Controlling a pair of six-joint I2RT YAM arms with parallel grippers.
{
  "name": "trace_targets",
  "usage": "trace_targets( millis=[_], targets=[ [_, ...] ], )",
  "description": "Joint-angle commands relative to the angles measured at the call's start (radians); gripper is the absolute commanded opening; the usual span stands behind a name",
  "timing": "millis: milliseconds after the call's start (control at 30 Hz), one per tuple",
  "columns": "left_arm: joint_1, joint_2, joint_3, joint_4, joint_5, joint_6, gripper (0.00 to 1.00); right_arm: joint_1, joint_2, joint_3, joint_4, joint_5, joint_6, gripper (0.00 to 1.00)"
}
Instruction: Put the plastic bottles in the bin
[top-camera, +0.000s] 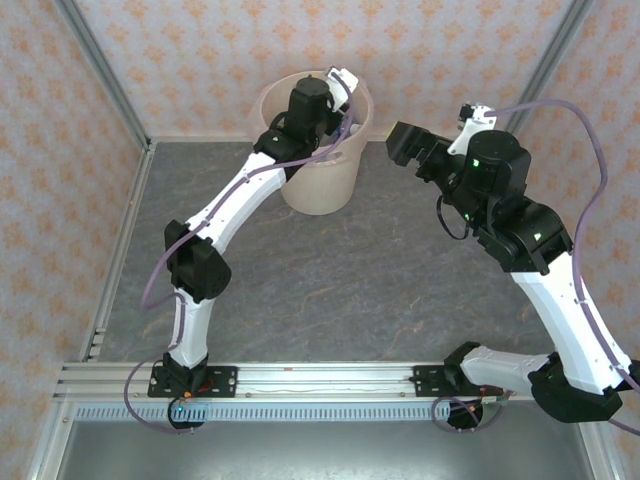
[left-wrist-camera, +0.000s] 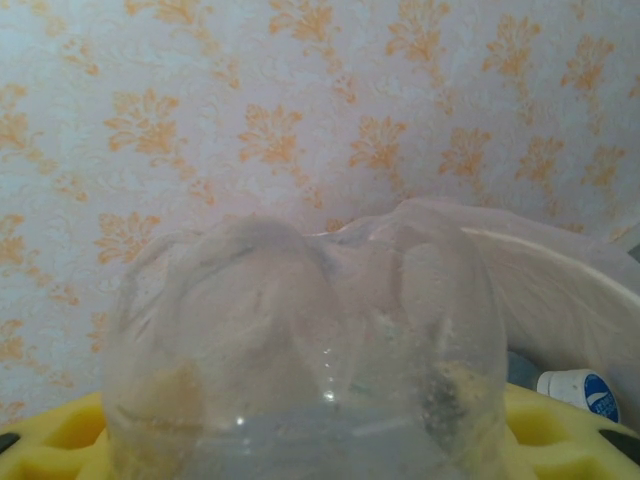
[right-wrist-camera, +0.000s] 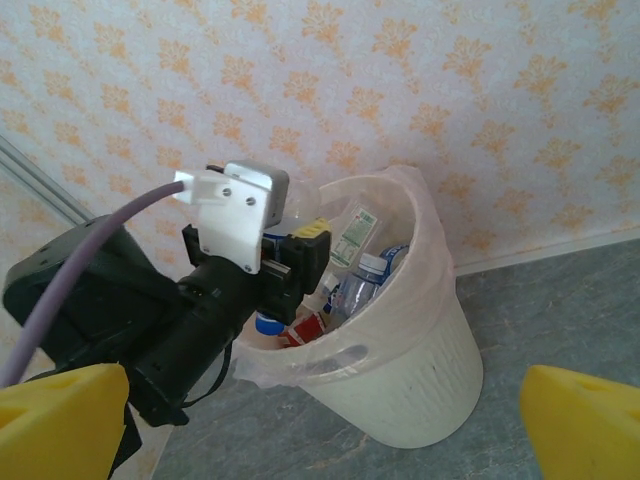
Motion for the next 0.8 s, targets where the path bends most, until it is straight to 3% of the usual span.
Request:
trace_targets(
  millis=[0, 100, 167, 267, 433, 533, 767],
  targets=[
    [-0.002, -0.006, 0.063, 0.031, -0.018, 0.044, 0.55, 0.006, -0.016, -0.02, 0.022, 0.023, 0.01, 1.0],
    [-0.003, -0.001, 0.074, 0.015, -0.009, 0.04, 0.61, 0.007, -0.02, -0.041, 0.04, 0.026, 0.013, 1.0],
    [-0.003, -0.006, 0.073, 0.006, -0.001, 0.025, 0.82, 0.006, -0.021, -0.048, 0.048, 0.022, 0.018, 1.0],
    [-0.011, -0.024, 0.052, 0.021, 0.005, 0.003, 0.91, 0.007, -0.02, -0.054, 0.056, 0.02, 0.021, 1.0],
    [-0.02, -0.038, 0.036, 0.024, -0.025, -0.014, 0.94, 0.006, -0.026, -0.063, 0.062, 0.01, 0.024, 1.0],
    [-0.02, -0.064, 0.035, 0.022, -0.029, -0.076, 0.99, 0.007, -0.04, -0.082, 0.073, 0.016, 0.028, 1.0],
    [-0.02, -0.164, 0.021, -0.027, -0.013, -0.269, 0.99, 0.007, -0.096, -0.163, 0.118, 0.046, 0.024, 1.0]
  ],
)
